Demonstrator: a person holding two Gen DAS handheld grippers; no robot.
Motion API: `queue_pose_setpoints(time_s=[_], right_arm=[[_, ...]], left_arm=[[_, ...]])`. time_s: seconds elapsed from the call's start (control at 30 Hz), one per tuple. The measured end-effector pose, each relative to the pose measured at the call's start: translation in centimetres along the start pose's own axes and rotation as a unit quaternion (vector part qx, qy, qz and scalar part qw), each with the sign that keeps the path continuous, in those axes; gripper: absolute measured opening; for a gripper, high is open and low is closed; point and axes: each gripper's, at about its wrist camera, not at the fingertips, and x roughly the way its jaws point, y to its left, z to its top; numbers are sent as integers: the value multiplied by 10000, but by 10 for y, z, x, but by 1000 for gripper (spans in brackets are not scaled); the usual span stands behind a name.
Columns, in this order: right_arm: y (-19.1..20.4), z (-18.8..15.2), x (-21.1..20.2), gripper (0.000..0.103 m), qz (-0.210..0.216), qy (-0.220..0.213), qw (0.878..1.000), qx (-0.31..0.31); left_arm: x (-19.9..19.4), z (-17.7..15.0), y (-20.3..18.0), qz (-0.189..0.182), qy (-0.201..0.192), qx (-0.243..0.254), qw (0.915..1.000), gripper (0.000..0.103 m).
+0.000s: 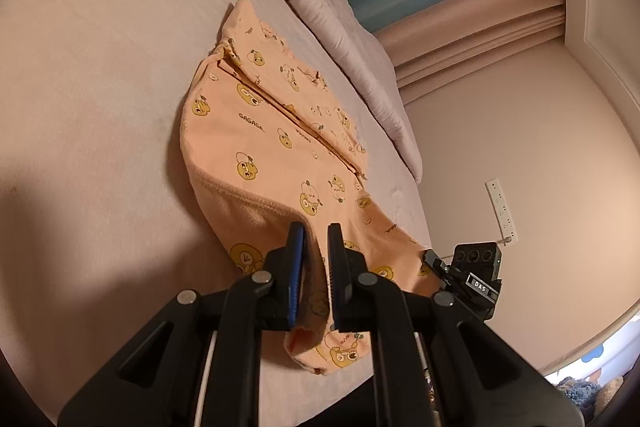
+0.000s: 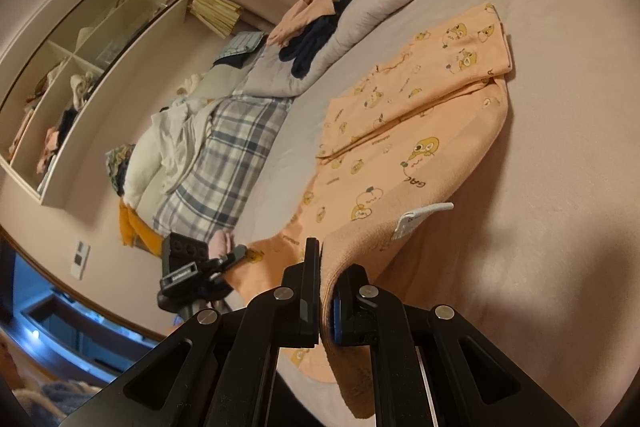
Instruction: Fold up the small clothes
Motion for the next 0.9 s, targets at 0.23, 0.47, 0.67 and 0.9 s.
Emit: queue_pose_setpoints(time_s=[0.23, 0.47, 0.67, 0.9], right_arm=[[0, 3, 0, 9, 92, -44, 9999, 19], [-1, 5, 2, 8, 45, -26, 10000, -10], [-5, 3, -1, 9, 27, 23, 10000, 54], [-13, -6, -7, 9, -75, 98, 9998, 147]], left_arm=[[-4, 5, -2, -34, -61, 9, 10000, 9], [-6, 7, -2, -35, -85, -4, 10000, 9], [-12, 8, 16, 413, -79, -278, 9987, 13], [-25, -1, 43, 1194, -22, -547, 9913, 44]])
